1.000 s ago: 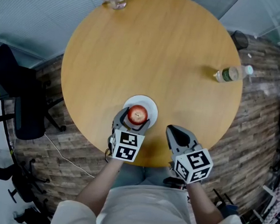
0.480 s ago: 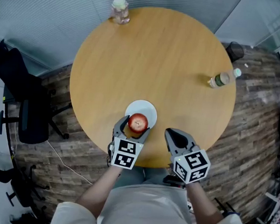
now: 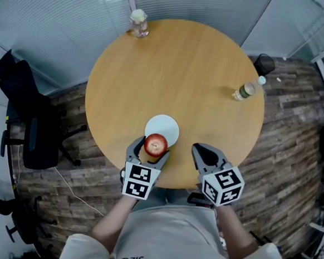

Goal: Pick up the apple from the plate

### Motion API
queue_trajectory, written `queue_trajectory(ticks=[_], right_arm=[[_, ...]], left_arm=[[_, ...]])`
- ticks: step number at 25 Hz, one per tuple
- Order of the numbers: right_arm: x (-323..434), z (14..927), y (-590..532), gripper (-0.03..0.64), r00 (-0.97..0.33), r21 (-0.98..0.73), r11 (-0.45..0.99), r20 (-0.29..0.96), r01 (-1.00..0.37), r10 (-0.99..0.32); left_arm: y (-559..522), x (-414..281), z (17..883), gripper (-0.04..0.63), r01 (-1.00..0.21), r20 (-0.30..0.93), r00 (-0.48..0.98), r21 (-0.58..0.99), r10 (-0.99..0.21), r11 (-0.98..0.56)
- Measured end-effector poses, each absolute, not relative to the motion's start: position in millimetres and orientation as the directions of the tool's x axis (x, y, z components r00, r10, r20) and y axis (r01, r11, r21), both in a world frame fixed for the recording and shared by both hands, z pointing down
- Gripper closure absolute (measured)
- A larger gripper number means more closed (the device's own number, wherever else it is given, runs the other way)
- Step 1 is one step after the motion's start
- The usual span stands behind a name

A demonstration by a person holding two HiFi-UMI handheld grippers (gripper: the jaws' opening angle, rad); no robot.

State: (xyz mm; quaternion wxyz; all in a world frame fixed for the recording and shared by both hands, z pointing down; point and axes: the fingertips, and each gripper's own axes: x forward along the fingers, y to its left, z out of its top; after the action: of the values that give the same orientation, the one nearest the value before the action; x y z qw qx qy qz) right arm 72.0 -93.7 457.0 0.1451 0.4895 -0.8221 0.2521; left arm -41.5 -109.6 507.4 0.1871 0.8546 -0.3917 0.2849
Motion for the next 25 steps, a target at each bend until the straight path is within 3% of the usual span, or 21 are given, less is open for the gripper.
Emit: queue_trajectory(ticks=[25], right_arm=[[63.8,423.3,-76.8,0.584,-0.513,-0.240,0.454,0.436,-0.858,-0.740]], left_arm=[[-67.5,-40.0,446.3,0.216,-0.757,0.556,0.585,0.113,-0.590,-0.644]])
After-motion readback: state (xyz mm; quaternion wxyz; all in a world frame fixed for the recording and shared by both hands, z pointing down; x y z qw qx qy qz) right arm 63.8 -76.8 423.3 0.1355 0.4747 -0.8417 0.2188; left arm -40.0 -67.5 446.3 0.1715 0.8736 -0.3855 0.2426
